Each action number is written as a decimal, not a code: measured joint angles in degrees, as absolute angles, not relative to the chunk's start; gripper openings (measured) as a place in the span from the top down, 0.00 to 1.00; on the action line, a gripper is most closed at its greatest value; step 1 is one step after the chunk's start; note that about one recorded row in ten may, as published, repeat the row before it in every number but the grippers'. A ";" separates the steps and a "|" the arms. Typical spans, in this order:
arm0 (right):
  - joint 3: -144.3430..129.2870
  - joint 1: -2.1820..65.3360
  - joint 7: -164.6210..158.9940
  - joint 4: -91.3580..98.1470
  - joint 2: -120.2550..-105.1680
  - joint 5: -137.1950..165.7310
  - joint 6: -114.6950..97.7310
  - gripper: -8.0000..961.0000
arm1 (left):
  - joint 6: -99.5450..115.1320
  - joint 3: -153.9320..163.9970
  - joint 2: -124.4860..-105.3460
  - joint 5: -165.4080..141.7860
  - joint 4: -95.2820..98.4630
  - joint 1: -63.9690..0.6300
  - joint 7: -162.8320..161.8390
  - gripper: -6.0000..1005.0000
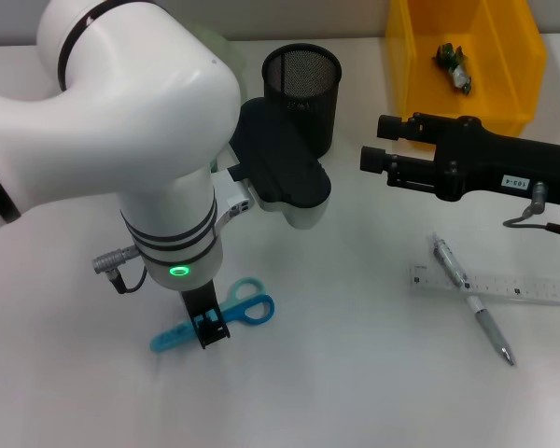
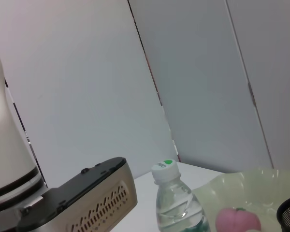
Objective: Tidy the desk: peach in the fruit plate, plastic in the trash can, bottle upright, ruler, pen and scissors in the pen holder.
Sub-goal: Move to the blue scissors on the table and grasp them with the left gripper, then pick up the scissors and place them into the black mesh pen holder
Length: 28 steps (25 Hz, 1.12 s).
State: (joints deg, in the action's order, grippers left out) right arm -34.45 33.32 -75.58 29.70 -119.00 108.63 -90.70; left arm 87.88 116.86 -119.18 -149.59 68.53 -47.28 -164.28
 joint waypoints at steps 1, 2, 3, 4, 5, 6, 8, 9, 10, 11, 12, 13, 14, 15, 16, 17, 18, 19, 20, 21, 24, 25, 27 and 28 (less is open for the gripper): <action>-34.45 33.31 -75.58 29.80 -119.00 108.63 -90.70 0.32 | 87.88 116.88 -119.18 -149.59 68.57 -47.28 -164.28 0.75; -34.45 33.31 -75.58 29.95 -119.00 108.63 -90.70 0.32 | 87.88 116.94 -119.18 -149.60 68.59 -47.29 -164.27 0.75; -34.45 33.31 -75.58 30.05 -119.00 108.63 -90.70 0.32 | 87.86 117.13 -119.18 -149.59 68.57 -47.36 -164.27 0.76; -34.45 33.31 -75.58 30.16 -119.00 108.64 -90.70 0.32 | 87.83 117.25 -119.18 -149.59 68.52 -47.44 -164.27 0.76; -34.45 33.31 -75.58 30.16 -119.00 108.64 -90.70 0.32 | 87.83 117.25 -119.18 -149.59 68.52 -47.44 -164.27 0.76; -34.45 33.31 -75.58 30.17 -119.00 108.63 -90.70 0.32 | 87.82 117.30 -119.18 -149.59 68.47 -47.51 -164.27 0.76; -34.44 33.31 -75.58 30.17 -119.00 108.63 -90.70 0.32 | 87.80 117.31 -119.18 -149.59 68.44 -47.55 -164.26 0.76; -34.41 33.31 -75.58 30.18 -119.00 108.60 -90.70 0.32 | 87.80 117.32 -119.18 -149.59 68.48 -47.55 -164.26 0.76; -34.41 33.31 -75.58 30.18 -119.00 108.60 -90.70 0.32 | 87.80 117.32 -119.18 -149.59 68.48 -47.55 -164.26 0.76; -34.40 33.30 -75.58 30.19 -119.00 108.41 -90.70 0.32 | 87.79 117.33 -119.18 -149.60 68.63 -47.55 -164.25 0.76; -34.37 33.25 -75.57 30.21 -119.00 108.08 -90.70 0.32 | 87.78 117.32 -119.18 -149.59 68.89 -47.56 -164.22 0.76; -34.36 33.12 -75.52 30.26 -119.00 107.53 -90.70 0.32 | 87.76 117.27 -119.17 -149.58 69.15 -47.55 -164.18 0.76; -34.36 32.72 -75.30 30.32 -119.00 106.19 -90.90 0.32 | 87.78 117.00 -119.18 -149.53 69.77 -47.55 -164.00 0.76; -34.36 32.72 -75.30 30.32 -119.00 106.19 -90.90 0.32 | 87.78 117.00 -119.18 -149.53 69.77 -47.55 -164.00 0.76; -34.36 32.39 -75.13 30.33 -118.97 105.30 -91.12 0.32 | 87.84 116.89 -119.18 -149.34 70.05 -47.55 -163.91 0.76; -34.36 32.05 -75.00 30.34 -118.92 104.40 -91.31 0.32 | 87.94 116.79 -119.18 -149.11 70.55 -47.55 -163.77 0.76; -34.36 31.64 -74.94 30.35 -118.88 103.72 -91.51 0.32 | 88.01 116.77 -119.18 -149.00 70.95 -47.53 -163.72 0.76; -34.36 30.78 -74.92 30.39 -118.77 102.39 -92.11 0.32 | 88.05 116.75 -119.18 -148.85 71.60 -47.45 -163.68 0.76; -34.36 30.78 -74.92 30.39 -118.77 102.39 -92.11 0.32 | 88.10 116.74 -119.18 -148.83 72.24 -47.38 -163.67 0.76; -34.35 30.19 -74.91 30.42 -118.70 101.57 -92.51 0.32 | 88.16 116.73 -119.18 -148.80 72.85 -47.30 -163.67 0.76; -34.22 27.45 -74.90 30.80 -118.61 98.17 -93.83 0.32 | 88.23 116.33 -119.18 -148.80 76.09 -47.03 -163.67 0.76; -34.22 27.45 -74.90 30.80 -118.61 98.17 -93.83 0.32 | 88.23 116.33 -119.18 -148.80 76.09 -47.03 -163.67 0.76; -34.03 26.08 -74.89 30.90 -118.54 96.85 -94.20 0.32 | 88.13 115.72 -119.18 -148.78 77.91 -46.76 -163.67 0.76; -33.85 25.35 -74.87 30.90 -118.52 96.35 -94.35 0.32 | 88.03 115.19 -119.18 -148.81 78.71 -46.65 -163.67 0.76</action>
State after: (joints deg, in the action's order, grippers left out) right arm -33.85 25.35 -74.87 30.90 -118.52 96.35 -94.35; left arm 88.03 115.19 -119.18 -148.81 78.72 -46.65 -163.67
